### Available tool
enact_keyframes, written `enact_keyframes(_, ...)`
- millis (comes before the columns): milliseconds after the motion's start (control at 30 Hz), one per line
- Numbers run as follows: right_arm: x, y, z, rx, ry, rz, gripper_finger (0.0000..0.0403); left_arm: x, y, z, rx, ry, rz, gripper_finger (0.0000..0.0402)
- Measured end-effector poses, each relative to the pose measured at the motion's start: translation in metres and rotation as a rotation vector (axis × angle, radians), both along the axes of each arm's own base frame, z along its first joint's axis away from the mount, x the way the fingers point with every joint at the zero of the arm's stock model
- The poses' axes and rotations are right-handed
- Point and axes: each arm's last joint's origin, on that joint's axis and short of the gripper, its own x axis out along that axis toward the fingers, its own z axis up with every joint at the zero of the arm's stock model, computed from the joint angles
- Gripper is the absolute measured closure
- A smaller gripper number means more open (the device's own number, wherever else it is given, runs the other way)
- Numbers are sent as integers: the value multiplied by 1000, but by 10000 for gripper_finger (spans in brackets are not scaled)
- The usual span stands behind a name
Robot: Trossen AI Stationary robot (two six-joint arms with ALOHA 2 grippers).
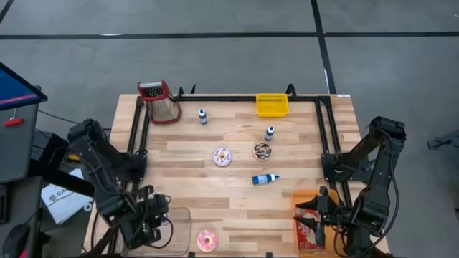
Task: Pick & Place Food Item
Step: Put the violet food coloring bottle into the transparent bin
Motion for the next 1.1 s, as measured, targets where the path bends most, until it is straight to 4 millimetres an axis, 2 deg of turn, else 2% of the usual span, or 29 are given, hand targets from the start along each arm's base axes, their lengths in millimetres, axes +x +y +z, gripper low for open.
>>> enact_keyframes(400, 1, 0, 1, 1, -10, -2, 205, -30, -42, -16, -93, -73, 79, 294)
enact_keyframes(600, 1, 1, 1, 3, -11, -2, 205, -43, -57, -32, -86, -67, 128, 294)
enact_keyframes(800, 1, 1, 1, 7, -11, -3, 205, -54, -64, -40, -84, -59, 174, 294)
enact_keyframes(1100, 1, 1, 1, 6, -21, -9, 205, -73, -69, -40, -116, -61, 192, 294)
